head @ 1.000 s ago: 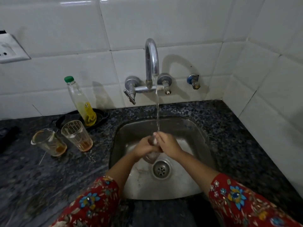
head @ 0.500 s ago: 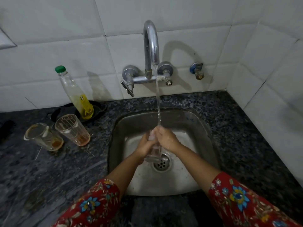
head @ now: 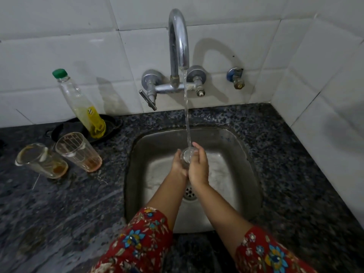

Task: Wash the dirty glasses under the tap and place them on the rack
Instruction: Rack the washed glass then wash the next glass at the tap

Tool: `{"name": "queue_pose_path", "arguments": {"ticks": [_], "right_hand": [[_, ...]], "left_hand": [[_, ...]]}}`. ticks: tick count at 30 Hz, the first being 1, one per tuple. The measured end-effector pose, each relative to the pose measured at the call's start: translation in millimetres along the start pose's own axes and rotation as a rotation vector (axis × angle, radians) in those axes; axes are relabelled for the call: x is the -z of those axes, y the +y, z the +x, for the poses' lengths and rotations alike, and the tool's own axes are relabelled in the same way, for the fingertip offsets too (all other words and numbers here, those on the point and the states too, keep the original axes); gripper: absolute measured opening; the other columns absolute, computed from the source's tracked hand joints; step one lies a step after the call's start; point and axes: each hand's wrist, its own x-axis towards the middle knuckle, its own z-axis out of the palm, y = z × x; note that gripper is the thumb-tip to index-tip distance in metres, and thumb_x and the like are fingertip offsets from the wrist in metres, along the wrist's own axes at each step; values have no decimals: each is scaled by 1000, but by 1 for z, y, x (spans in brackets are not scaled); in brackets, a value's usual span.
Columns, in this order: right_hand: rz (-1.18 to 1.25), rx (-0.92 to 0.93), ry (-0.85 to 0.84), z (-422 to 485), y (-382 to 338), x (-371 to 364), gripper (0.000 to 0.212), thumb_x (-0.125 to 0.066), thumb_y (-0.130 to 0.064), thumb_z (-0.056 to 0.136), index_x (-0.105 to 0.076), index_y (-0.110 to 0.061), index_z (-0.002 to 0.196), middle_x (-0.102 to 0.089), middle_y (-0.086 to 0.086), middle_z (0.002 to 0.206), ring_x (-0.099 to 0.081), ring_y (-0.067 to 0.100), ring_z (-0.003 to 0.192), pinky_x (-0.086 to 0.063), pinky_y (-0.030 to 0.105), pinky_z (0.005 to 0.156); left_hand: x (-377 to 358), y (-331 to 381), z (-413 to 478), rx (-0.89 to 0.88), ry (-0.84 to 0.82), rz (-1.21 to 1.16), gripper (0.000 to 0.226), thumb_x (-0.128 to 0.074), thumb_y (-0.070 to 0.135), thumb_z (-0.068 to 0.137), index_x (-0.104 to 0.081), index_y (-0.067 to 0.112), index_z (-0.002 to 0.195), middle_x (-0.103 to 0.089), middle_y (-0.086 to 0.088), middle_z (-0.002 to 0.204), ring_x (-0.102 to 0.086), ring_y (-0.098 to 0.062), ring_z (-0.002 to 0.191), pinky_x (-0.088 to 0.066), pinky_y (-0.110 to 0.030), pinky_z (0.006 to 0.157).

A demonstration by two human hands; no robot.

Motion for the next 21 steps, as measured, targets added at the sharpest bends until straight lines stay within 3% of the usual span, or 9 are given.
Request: {"name": "queue_pose_path", "arguments": {"ticks": [2, 7, 9, 11, 13, 15, 16, 19, 21], "right_hand": [[48, 79, 0, -11, 0, 8, 33, -34, -20, 100, -58, -30, 122, -59, -7, 127, -55, 12, 116, -45, 37, 102], [-42, 243, -172, -22, 9, 20, 46, -34, -9, 99, -41, -27, 140, -42, -1, 148, -37, 13, 137, -33, 27, 112], [-152, 215, -243, -17, 5, 26, 55, -41, -8, 96, -28, -23, 147, -33, 3, 152, -36, 18, 138, -35, 26, 109], [-356, 218, -319, -13, -2, 31, 76, -57, -11, 87, -15, -22, 150, -20, 5, 155, -36, 22, 136, -42, 34, 107], [-694, 278, -341, -9, -12, 32, 88, -70, -18, 77, -18, -19, 148, -22, 8, 151, -40, 26, 130, -47, 38, 100], [-996, 324, -316, -6, -24, 28, 75, -70, -17, 77, -31, -16, 141, -40, 11, 137, -47, 29, 122, -49, 35, 91], [-1082, 318, -290, -4, -29, 24, 64, -68, -15, 79, -37, -14, 136, -48, 12, 130, -51, 29, 118, -48, 34, 87], [-1094, 215, -258, -2, -37, 13, 37, -65, -20, 82, -54, -11, 116, -65, 9, 110, -63, 26, 102, -48, 32, 74], [-868, 79, -428, 1, -35, 17, 31, -70, -19, 74, -64, -14, 104, -69, 6, 96, -68, 22, 87, -53, 29, 68]], "left_hand": [[3, 0, -3, 16, -55, 34, 48, -43, 43, 98, -60, 0, 87, -68, -17, 64, -69, -27, 54, -56, -27, 47], [12, 6, -14, 38, -12, 162, 50, -50, 48, 93, -65, 0, 91, -70, -16, 74, -68, -26, 69, -58, -31, 60], [9, 9, -18, 33, 12, 246, 54, -45, 49, 96, -64, -1, 91, -71, -19, 71, -67, -27, 74, -52, -37, 70], [6, 9, -19, 9, 46, 324, 52, -48, 48, 96, -64, -1, 91, -72, -19, 70, -66, -27, 75, -49, -37, 72], [5, 12, -17, -75, 123, 378, 55, -77, 45, 75, -63, 2, 106, -74, -18, 83, -68, -26, 83, -54, -39, 70], [16, 16, 8, -166, 224, 455, 105, -96, 37, 40, -52, 11, 132, -68, -18, 117, -70, -28, 90, -58, -38, 65], [19, 16, 19, -238, 238, 461, 108, -96, 30, 41, -45, 14, 135, -64, -19, 126, -69, -28, 90, -59, -37, 65], [1, 14, -7, -449, 278, 599, 72, -85, 13, 66, -33, 17, 115, -61, -19, 118, -66, -27, 87, -58, -41, 75], [1, 22, -16, -411, 263, 700, 51, -80, 17, 73, -44, 12, 110, -62, -13, 96, -65, -21, 76, -56, -36, 65]]}}
